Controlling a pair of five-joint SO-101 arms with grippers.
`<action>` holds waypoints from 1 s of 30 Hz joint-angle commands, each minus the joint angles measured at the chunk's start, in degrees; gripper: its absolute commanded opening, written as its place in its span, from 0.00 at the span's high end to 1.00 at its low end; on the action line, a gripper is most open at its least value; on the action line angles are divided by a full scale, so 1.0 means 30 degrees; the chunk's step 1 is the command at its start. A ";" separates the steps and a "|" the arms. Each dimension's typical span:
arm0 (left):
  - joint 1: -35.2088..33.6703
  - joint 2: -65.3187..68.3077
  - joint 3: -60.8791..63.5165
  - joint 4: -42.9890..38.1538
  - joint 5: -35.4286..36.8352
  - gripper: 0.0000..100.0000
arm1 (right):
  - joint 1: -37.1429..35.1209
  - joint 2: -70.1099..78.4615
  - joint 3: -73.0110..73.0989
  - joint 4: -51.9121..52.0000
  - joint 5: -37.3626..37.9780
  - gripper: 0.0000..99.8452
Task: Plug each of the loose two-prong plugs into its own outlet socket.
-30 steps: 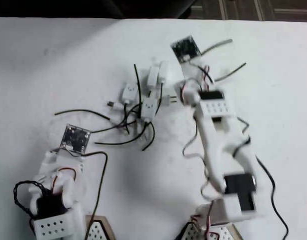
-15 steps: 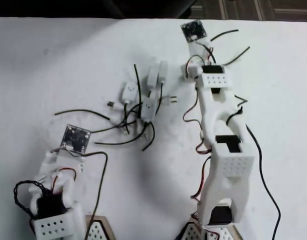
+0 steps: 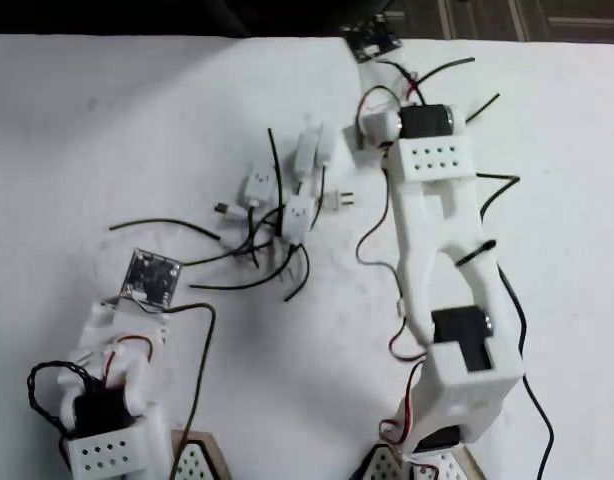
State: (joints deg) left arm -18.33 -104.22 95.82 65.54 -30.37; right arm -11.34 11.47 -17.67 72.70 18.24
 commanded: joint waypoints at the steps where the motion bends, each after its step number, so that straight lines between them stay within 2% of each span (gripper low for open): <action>1: -0.0103 -0.0132 -0.0147 -0.0381 -0.0205 0.98 | -0.1392 -0.1685 -0.0879 0.2593 -0.0176 0.77; 7: -0.0103 -0.0132 -0.0147 -0.0352 -0.0205 0.98 | -0.2476 0.0073 -0.0850 0.3267 -0.0059 0.77; 13: -0.0103 -0.0132 -0.0117 -0.0352 -0.0205 0.98 | -0.2593 0.3912 -0.0967 0.1978 0.0088 0.77; 16: -0.0103 -0.0132 -0.0117 -0.0352 -0.0205 0.98 | -0.2623 0.5172 -0.0996 0.1216 0.1436 0.77; 23: -0.0103 -0.0132 -0.0117 -0.0352 -0.0205 0.98 | -0.2711 0.6520 -0.0996 -0.0366 0.2051 0.77; 30: -0.0103 -0.0132 -0.0117 -0.0352 -0.0205 0.98 | -0.3531 0.8103 -0.0996 -0.0542 0.2051 0.77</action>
State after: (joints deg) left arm -18.33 -104.22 95.82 65.54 -30.37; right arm -20.04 34.59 -18.73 71.74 23.96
